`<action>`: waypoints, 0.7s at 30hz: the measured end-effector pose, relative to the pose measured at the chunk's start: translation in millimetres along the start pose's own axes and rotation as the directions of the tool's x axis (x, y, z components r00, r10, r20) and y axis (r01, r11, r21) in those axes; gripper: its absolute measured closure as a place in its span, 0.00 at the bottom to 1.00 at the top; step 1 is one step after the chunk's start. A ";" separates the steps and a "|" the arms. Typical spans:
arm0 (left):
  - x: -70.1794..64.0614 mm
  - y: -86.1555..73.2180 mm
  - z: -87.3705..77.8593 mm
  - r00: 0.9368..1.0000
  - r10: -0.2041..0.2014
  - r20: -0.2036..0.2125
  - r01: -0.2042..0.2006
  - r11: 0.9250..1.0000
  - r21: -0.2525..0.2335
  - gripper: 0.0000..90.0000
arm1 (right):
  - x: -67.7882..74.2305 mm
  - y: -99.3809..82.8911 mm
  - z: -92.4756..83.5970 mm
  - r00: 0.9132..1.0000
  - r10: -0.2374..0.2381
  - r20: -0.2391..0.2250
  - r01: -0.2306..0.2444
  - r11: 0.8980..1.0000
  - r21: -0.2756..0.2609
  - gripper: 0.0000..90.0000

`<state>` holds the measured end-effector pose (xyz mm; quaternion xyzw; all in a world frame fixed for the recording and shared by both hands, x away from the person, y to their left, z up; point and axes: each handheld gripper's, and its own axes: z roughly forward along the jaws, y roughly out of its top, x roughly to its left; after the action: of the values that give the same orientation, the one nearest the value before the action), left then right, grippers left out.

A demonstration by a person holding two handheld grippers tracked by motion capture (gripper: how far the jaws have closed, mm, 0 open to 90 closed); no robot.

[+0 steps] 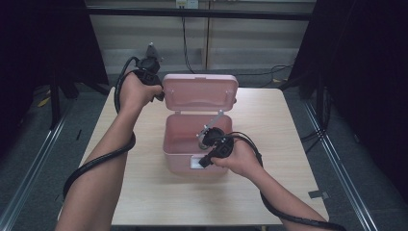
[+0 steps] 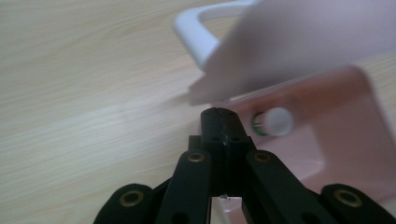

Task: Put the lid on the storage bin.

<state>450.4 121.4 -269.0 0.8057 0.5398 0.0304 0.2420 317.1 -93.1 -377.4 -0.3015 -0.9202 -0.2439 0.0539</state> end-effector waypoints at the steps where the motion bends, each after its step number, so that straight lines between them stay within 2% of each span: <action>1: -1.2 -0.5 0.8 1.000 0.002 -0.013 -0.002 1.000 -0.006 1.00 | 0.0 -0.5 -0.9 1.000 0.001 0.002 -0.001 1.000 0.004 1.00; 2: -2.1 -0.4 1.7 0.999 0.022 -0.038 -0.021 1.000 0.008 1.00 | -0.6 -1.2 -1.9 1.000 0.004 0.004 -0.004 1.000 0.000 1.00; 5: -3.0 0.2 4.3 1.000 0.013 -0.016 -0.013 1.000 0.022 1.00 | -2.4 -3.6 -4.1 1.000 0.009 0.007 -0.009 1.000 0.004 1.00; 9: -0.1 1.0 3.0 0.999 0.014 -0.035 -0.013 0.999 0.035 1.00 | -3.0 -5.2 -4.3 1.000 0.007 0.007 -0.007 1.000 0.006 1.00; 14: 12.9 3.2 -3.8 0.998 -0.023 -0.052 0.025 0.999 0.035 1.00 | -3.4 -4.3 -4.6 1.000 0.001 0.006 -0.001 1.000 0.008 1.00; 18: 27.3 14.0 -12.4 0.996 -0.052 -0.066 0.054 0.998 0.018 1.00 | -3.3 -4.2 -4.2 1.000 0.000 0.003 0.000 1.000 0.010 1.00; 21: 33.5 23.5 -16.7 0.995 -0.073 -0.070 0.073 0.997 0.005 1.00 | -4.0 -4.0 -5.2 1.000 -0.003 -0.003 0.003 1.000 0.012 1.00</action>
<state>479.2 149.8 -251.4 0.7848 0.5772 0.0478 0.2208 317.9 -100.5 -375.5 -0.2995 -0.9220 -0.2389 0.0567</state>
